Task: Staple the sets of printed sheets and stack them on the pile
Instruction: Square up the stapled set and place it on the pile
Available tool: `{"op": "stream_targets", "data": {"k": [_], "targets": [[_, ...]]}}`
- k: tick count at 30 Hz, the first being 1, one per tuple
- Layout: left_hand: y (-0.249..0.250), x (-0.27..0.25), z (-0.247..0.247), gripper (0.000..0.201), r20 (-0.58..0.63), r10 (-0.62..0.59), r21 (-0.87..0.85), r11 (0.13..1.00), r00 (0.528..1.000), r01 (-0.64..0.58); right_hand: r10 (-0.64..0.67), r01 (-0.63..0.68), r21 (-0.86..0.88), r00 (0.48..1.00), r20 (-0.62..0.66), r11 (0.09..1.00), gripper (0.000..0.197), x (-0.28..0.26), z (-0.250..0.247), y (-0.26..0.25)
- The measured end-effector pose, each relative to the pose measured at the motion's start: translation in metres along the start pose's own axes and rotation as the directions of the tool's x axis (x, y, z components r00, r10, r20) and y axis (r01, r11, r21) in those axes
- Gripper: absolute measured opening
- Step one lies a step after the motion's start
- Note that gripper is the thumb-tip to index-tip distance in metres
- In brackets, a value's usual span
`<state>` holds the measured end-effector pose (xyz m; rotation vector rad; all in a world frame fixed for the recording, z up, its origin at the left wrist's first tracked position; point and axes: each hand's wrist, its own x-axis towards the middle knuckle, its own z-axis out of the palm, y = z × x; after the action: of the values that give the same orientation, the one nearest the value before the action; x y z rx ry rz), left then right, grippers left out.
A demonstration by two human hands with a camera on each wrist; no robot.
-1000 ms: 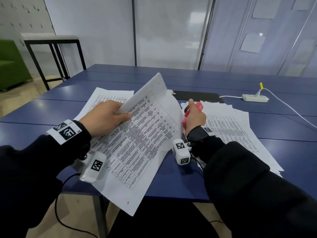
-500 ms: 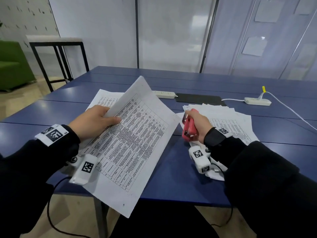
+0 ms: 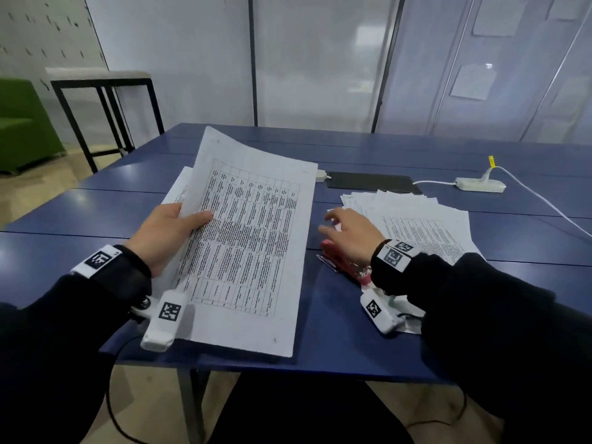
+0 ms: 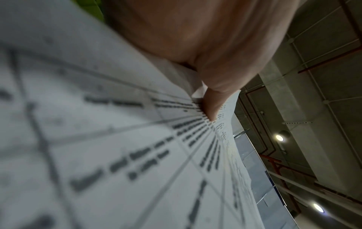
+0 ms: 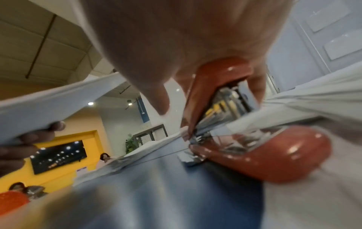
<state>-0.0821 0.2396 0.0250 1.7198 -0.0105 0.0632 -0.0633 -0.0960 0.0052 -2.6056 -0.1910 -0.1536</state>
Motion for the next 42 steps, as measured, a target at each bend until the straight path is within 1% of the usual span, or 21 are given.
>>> {"op": "stream_targets", "data": {"k": [1,2,3,4,5,6,7,8,10,12,14,16,19,22,25,27,30,33,36,39,42], "targets": [[-0.001,0.001,0.001,0.02,-0.017,0.006,-0.012,1.0,1.0,-0.006,-0.036,0.055,0.158,0.992,-0.12,0.986,0.032,-0.005,-0.002,-0.007],[-0.003,0.002,0.002,0.021,-0.041,0.012,-0.021,1.0,0.999,-0.013,-0.006,0.076,0.372,0.983,-0.185,0.925,0.028,-0.009,-0.002,-0.015],[-0.004,0.004,0.003,0.021,-0.072,0.016,-0.03,0.999,0.997,-0.019,0.067,0.033,0.599,0.987,-0.144,0.8,0.03,-0.015,-0.003,-0.026],[-0.006,0.006,0.004,0.021,-0.106,0.016,-0.042,0.999,0.994,-0.021,0.116,-0.078,0.758,0.993,0.002,0.647,0.034,-0.021,-0.003,-0.037],[-0.007,0.007,0.005,0.02,-0.133,0.016,-0.056,0.998,0.991,-0.024,0.119,-0.209,0.816,0.978,0.172,0.539,0.036,-0.026,0.0,-0.044],[-0.008,0.008,0.006,0.02,-0.153,0.014,-0.067,0.997,0.988,-0.025,0.097,-0.3,0.796,0.951,0.294,0.526,0.034,-0.03,0.006,-0.049],[-0.009,0.009,0.008,0.02,-0.163,0.011,-0.078,0.997,0.987,-0.024,0.078,-0.327,0.759,0.935,0.345,0.563,0.028,-0.032,0.013,-0.051],[-0.011,0.009,0.01,0.019,-0.168,0.006,-0.091,0.996,0.986,-0.021,0.076,-0.309,0.732,0.939,0.334,0.607,0.021,-0.032,0.021,-0.052],[-0.012,0.006,0.012,0.016,-0.176,-0.007,-0.127,0.992,0.984,-0.016,0.108,-0.251,0.713,0.964,0.241,0.654,0.01,-0.027,0.033,-0.052],[-0.015,0.003,0.008,0.017,-0.179,-0.008,-0.152,0.988,0.984,-0.02,0.133,-0.207,0.725,0.978,0.158,0.657,0.013,-0.02,0.042,-0.051],[-0.02,0.001,-0.001,0.025,-0.122,-0.006,-0.098,0.995,0.993,-0.006,0.151,-0.153,0.749,0.986,0.071,0.645,0.011,-0.012,0.049,-0.052],[-0.029,-0.004,-0.01,0.034,-0.066,-0.041,-0.044,0.998,0.997,0.039,0.144,-0.079,0.758,0.989,-0.019,0.647,0.012,-0.006,0.056,-0.054],[-0.047,-0.016,-0.014,0.039,-0.114,-0.046,0.011,0.999,0.992,0.047,0.144,-0.03,0.783,0.987,-0.077,0.621,0.009,0.007,0.066,-0.057],[-0.049,-0.015,-0.02,0.041,-0.201,0.009,0.075,0.997,0.979,0.006,0.154,-0.087,0.808,0.988,-0.005,0.583,0.001,0.023,0.069,-0.069],[-0.036,0.005,-0.038,0.044,-0.265,0.046,0.097,0.995,0.963,-0.021,0.125,-0.228,0.716,0.973,0.195,0.66,0.017,0.038,0.069,-0.087],[-0.025,0.024,-0.05,0.044,-0.296,0.073,0.127,0.991,0.952,-0.036,0.097,-0.273,0.7,0.955,0.282,0.66,0.011,0.05,0.07,-0.1],[-0.015,0.062,-0.068,0.045,-0.347,0.079,0.164,0.986,0.935,-0.022,0.075,-0.291,0.7,0.944,0.322,0.652,0.007,0.075,0.072,-0.118],[-0.021,0.098,-0.083,0.044,-0.366,0.038,0.257,0.964,0.93,0.062,0.083,-0.312,0.703,0.937,0.34,0.64,0.02,0.097,0.08,-0.13],[-0.04,0.123,-0.088,0.04,-0.383,-0.011,0.333,0.931,0.924,0.149,0.124,-0.343,0.639,0.924,0.363,0.689,0.02,0.115,0.094,-0.133],[-0.062,0.135,-0.09,0.038,-0.337,-0.082,0.413,0.882,0.938,0.226,0.156,-0.353,0.55,0.915,0.371,0.757,0.006,0.125,0.112,-0.127],[-0.076,0.139,-0.089,0.03,-0.289,-0.11,0.521,0.815,0.951,0.253,0.162,-0.317,0.472,0.927,0.339,0.823,0.01,0.132,0.126,-0.119]]}}
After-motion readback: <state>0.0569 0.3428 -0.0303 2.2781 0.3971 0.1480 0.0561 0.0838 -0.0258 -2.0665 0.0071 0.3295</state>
